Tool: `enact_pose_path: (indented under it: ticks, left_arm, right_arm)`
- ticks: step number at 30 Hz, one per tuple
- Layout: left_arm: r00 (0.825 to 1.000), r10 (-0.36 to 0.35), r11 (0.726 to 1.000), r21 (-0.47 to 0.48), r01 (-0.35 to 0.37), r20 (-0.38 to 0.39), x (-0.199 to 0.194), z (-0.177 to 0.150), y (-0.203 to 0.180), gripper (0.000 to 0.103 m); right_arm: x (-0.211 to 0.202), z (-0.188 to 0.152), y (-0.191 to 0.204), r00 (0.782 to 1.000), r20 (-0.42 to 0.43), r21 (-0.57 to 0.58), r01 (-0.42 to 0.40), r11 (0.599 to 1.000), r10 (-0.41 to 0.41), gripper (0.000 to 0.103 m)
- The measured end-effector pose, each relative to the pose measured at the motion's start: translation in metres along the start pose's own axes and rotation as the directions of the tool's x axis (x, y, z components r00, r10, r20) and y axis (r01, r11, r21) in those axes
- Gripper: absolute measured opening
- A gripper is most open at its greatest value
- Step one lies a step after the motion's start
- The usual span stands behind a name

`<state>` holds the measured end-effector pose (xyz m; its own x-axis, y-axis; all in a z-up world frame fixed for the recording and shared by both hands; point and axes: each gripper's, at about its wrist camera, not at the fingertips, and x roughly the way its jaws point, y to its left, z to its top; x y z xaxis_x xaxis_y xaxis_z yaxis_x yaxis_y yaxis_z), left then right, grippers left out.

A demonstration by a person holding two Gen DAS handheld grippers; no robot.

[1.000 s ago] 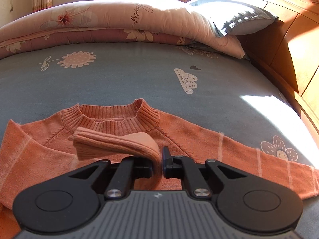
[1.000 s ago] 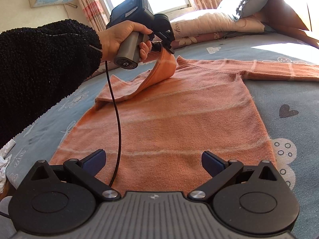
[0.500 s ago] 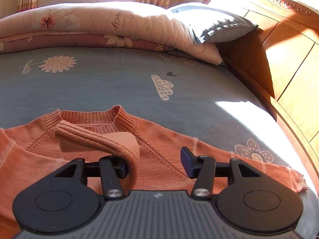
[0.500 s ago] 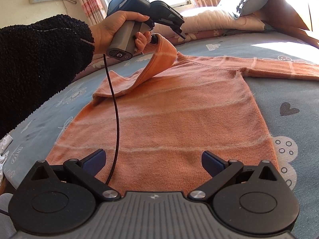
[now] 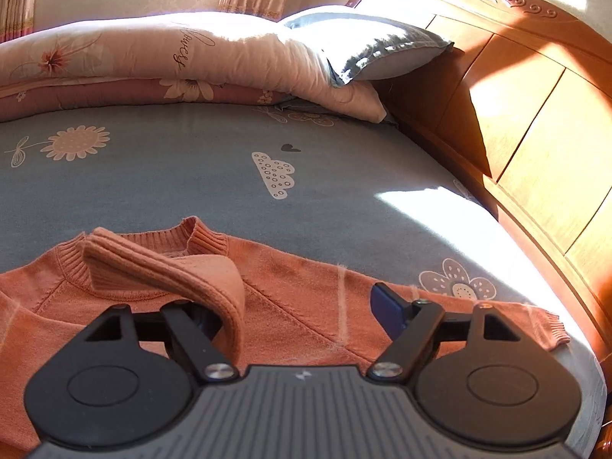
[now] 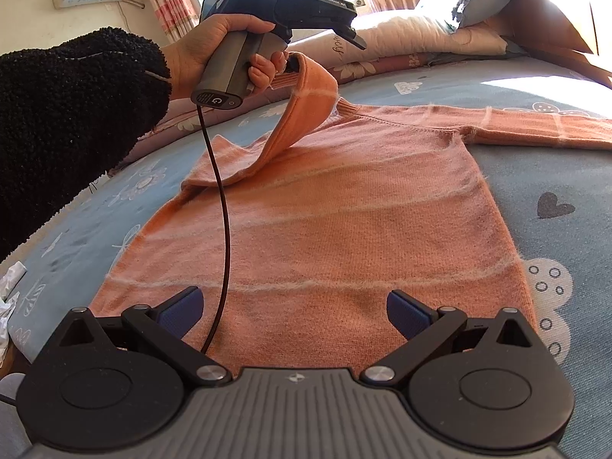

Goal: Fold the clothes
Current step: 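Carry the cuff across the sweater body and open the left gripper, then withdraw the open left gripper to the sweater's side edge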

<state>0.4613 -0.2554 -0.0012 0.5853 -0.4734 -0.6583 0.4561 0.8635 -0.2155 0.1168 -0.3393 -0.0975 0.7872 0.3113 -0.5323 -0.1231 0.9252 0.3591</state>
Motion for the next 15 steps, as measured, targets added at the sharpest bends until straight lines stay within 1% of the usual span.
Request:
enact_pose_path:
  ticks: [1, 2, 3, 4, 6, 15]
  left_arm:
    - [0.998, 0.032, 0.999, 0.043, -0.030, -0.056, 0.006, -0.001, -0.004, 0.079]
    - [0.992, 0.066, 0.994, 0.088, -0.057, -0.111, 0.013, -0.003, -0.008, 0.079]
    - [0.981, 0.103, 0.988, 0.134, -0.081, -0.164, 0.019, -0.004, -0.013, 0.079]
    - [0.976, 0.117, 0.982, 0.172, -0.085, -0.186, 0.023, -0.008, -0.016, 0.079]
    - [0.972, 0.118, 0.974, 0.216, -0.073, -0.202, 0.025, -0.013, -0.021, 0.079]
    - [0.981, 0.118, 0.981, 0.169, -0.091, -0.155, 0.005, -0.012, -0.009, 0.080]
  right_arm:
    - [0.000, 0.000, 0.000, 1.000, -0.001, 0.002, 0.000, 1.000, 0.000, 0.103]
    - [0.000, 0.000, -0.001, 1.000, -0.002, 0.003, 0.000, 1.000, 0.000, 0.103]
    - [0.000, 0.000, -0.001, 1.000, -0.003, 0.005, -0.001, 1.000, 0.001, 0.103]
    - [0.000, 0.000, -0.001, 1.000, -0.004, 0.007, -0.001, 1.000, 0.001, 0.103]
    - [0.000, 0.001, -0.002, 1.000, -0.002, 0.011, -0.002, 1.000, 0.002, 0.103]
    - [0.000, 0.000, -0.006, 1.000, 0.000, 0.027, -0.019, 0.999, 0.019, 0.103]
